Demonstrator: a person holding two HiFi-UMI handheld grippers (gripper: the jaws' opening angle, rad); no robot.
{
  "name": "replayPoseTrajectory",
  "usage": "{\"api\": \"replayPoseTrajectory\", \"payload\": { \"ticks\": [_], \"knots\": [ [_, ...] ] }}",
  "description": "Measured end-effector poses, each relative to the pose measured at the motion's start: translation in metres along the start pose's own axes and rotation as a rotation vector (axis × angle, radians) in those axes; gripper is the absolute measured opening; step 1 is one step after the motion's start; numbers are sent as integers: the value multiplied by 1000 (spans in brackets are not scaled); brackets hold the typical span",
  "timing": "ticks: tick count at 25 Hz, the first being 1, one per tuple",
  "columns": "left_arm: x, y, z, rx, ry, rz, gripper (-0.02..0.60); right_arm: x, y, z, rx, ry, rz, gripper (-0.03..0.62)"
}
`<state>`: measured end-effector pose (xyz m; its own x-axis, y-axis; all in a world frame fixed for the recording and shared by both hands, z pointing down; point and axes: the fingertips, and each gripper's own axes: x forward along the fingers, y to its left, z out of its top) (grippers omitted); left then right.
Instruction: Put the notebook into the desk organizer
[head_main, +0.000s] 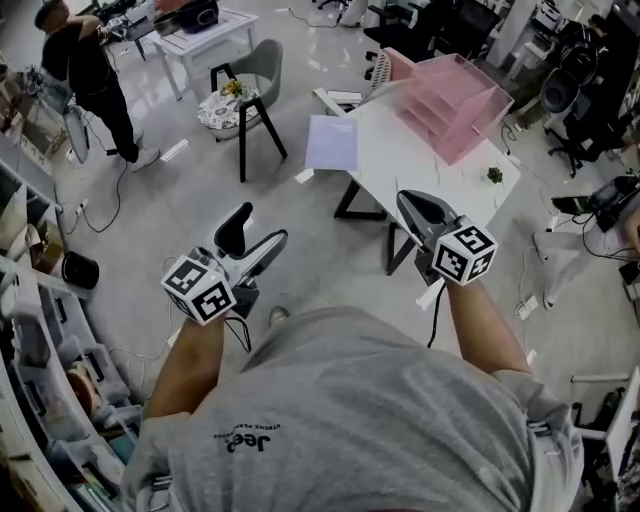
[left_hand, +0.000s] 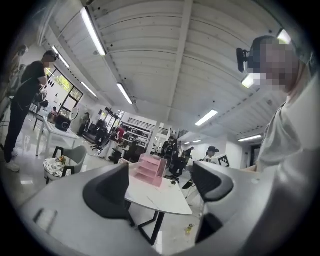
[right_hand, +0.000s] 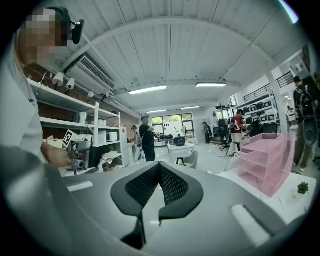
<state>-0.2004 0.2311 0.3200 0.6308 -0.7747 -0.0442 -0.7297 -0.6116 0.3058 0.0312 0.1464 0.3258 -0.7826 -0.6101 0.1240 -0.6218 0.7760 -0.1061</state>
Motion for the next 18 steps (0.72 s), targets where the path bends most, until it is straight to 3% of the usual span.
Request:
{"api": "replayPoseTrajectory", "payload": {
  "ticks": [8,13,18],
  "knots": [
    [11,145,57,4,45,-83,433,131,-10,32,16,-19,-100,3],
    [41,194,72,-2,78,-112,433,176,-36,41,20,-14,-133,3],
    [87,224,64,-26,103,-116,433,200,-76,31,27,7,-134,3]
  ]
}}
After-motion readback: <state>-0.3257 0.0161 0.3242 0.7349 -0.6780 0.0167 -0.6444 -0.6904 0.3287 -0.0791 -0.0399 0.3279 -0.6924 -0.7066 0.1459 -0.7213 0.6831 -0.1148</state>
